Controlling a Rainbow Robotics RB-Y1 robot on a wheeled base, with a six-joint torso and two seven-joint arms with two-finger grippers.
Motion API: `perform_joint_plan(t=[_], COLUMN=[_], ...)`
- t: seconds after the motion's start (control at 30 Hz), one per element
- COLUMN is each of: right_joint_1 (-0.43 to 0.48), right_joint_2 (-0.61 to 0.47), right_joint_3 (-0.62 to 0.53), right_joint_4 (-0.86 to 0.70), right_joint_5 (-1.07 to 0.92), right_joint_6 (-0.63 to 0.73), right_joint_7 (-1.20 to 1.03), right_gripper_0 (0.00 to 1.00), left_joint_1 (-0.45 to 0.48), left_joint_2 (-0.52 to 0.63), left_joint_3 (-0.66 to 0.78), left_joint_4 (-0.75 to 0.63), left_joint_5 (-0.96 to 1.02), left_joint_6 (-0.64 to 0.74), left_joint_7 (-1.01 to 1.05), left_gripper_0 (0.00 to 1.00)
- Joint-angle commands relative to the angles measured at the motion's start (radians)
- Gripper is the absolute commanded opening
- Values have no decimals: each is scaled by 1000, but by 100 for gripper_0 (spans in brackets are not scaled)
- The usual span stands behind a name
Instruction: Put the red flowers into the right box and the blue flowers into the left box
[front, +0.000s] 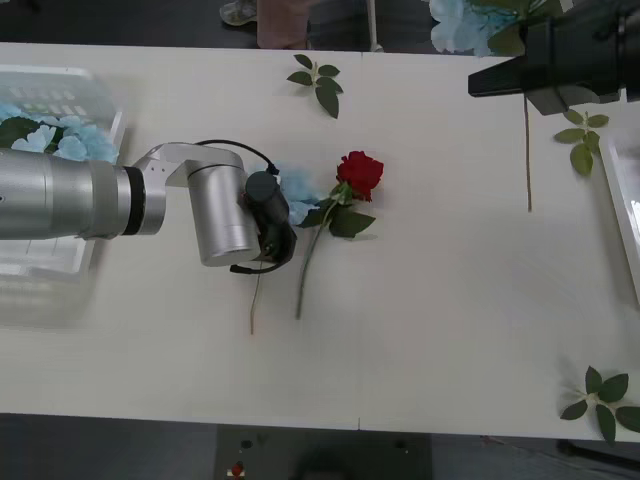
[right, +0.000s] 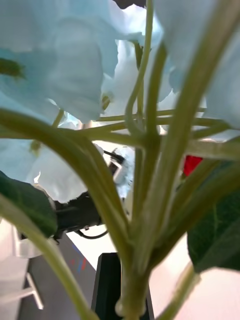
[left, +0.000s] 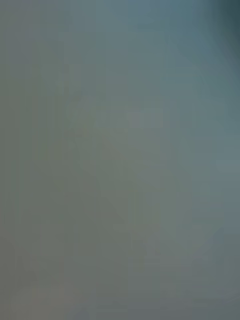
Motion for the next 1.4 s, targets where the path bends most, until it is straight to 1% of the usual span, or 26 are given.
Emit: perform_joint_plan(t=[0.03, 0.1, 0.13, 0.17, 0.27, 0.3, 0.33, 0.4, 0.5, 0.63, 0.77, 0.8, 1.0, 1.1, 1.17, 1.23, 1.3, 1.33, 1.4], right_joint_1=[6, 31, 66, 81, 192, 210, 256, 308, 371, 409, 412, 411, 409, 385, 351, 310, 267, 228, 182], right_joint_2=[-6, 7, 24, 32, 89, 99, 129, 162, 222, 290, 322, 331, 383, 405, 414, 420, 422, 428, 437], right_joint_3=[-38, -69, -105, -122, -230, -247, -291, -336, -389, -395, -386, -385, -382, -346, -285, -220, -153, -96, -36], right_joint_4=[-15, -15, -15, -15, -19, -22, -31, -45, -73, -99, -110, -114, -137, -137, -137, -134, -133, -133, -130], right_joint_5=[-48, -56, -56, -55, -41, -35, -7, 28, 60, 77, 119, 137, 212, 237, 238, 238, 234, 225, 206], right_joint_6=[-1, -8, -17, -22, -42, -47, -62, -91, -143, -206, -238, -246, -281, -310, -370, -430, -491, -541, -599], right_joint_7=[158, 209, 247, 262, 342, 356, 390, 425, 476, 534, 543, 543, 540, 537, 537, 537, 534, 531, 531], right_gripper_0=[0, 0, 0, 0, 0, 0, 0, 0, 0, 0, 0, 0, 0, 0, 0, 0, 0, 0, 0], left_joint_1=[19, 18, 18, 18, 18, 18, 15, 10, -7, -24, -25, -24, -21, -4, 25, 56, 88, 116, 145], left_joint_2=[-20, -8, 8, 17, 78, 92, 127, 161, 212, 279, 348, 370, 434, 445, 445, 440, 434, 433, 434], left_joint_3=[5, 8, 22, 29, 78, 86, 104, 124, 169, 247, 328, 359, 505, 595, 690, 764, 831, 888, 948], left_joint_4=[-4, -8, -10, -11, -50, -56, -74, -93, -123, -162, -197, -214, -274, -286, -289, -295, -300, -312, -332], left_joint_5=[3, 17, 42, 54, 128, 138, 171, 214, 278, 353, 398, 399, 416, 428, 433, 441, 447, 451, 458], left_joint_6=[-7, -7, -7, -7, -7, -7, -7, -4, 58, 173, 263, 306, 483, 550, 587, 585, 575, 553, 523], left_joint_7=[4, -12, -49, -66, -177, -198, -244, -295, -364, -427, -476, -480, -488, -491, -494, -503, -523, -534, -537], left_gripper_0=[0, 0, 0, 0, 0, 0, 0, 0, 0, 0, 0, 0, 0, 0, 0, 0, 0, 0, 0])
